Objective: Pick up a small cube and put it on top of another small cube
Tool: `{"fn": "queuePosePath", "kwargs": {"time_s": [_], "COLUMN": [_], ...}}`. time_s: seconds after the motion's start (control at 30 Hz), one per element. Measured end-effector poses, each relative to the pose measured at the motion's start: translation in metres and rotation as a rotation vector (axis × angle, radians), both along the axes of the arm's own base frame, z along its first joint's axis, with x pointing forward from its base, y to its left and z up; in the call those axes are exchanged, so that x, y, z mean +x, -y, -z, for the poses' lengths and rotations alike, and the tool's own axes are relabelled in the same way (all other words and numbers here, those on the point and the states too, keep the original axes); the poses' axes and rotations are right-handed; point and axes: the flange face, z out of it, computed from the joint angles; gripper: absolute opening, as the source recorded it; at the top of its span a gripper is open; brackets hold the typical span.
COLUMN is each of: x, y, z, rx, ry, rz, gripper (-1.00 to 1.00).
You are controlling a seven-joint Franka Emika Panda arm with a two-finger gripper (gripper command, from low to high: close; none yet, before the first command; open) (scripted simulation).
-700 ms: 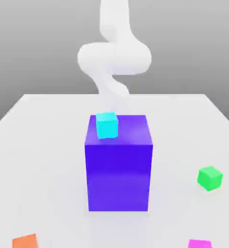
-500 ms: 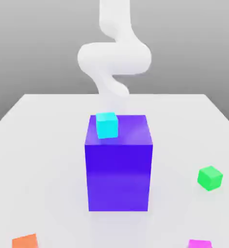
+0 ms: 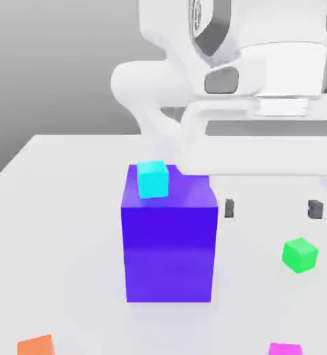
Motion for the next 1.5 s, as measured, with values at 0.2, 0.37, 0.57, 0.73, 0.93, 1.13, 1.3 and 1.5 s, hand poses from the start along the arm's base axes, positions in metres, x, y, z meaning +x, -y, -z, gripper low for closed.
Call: {"fn": "queuePosePath", "kwargs": {"time_s": [0.2, 0.37, 0.57, 0.73, 0.93, 1.13, 1.3, 1.5], "x": [0.001, -0.01, -0.012, -0.012, -0.037, -0.138, -0.235, -0.271], "y": [-0.032, -0.055, -0.057, -0.057, -0.08, -0.144, -0.174, -0.167], "z": [0.106, 0.192, 0.247, 0.245, 0.176, 0.144, 0.133, 0.163], "rx": [0.002, 0.003, 0.003, 0.003, 0.014, 0.017, -0.025, -0.061], "ry": [-0.141, -0.237, -0.245, -0.245, -0.249, -0.256, -0.25, -0.237], "rz": [0.018, 0.029, 0.029, 0.029, -0.027, -0.232, -0.422, -0.478], "gripper": [0.0, 0.0, -1.0, -1.0, -1.0, -1.0, -1.0, -1.0]}}
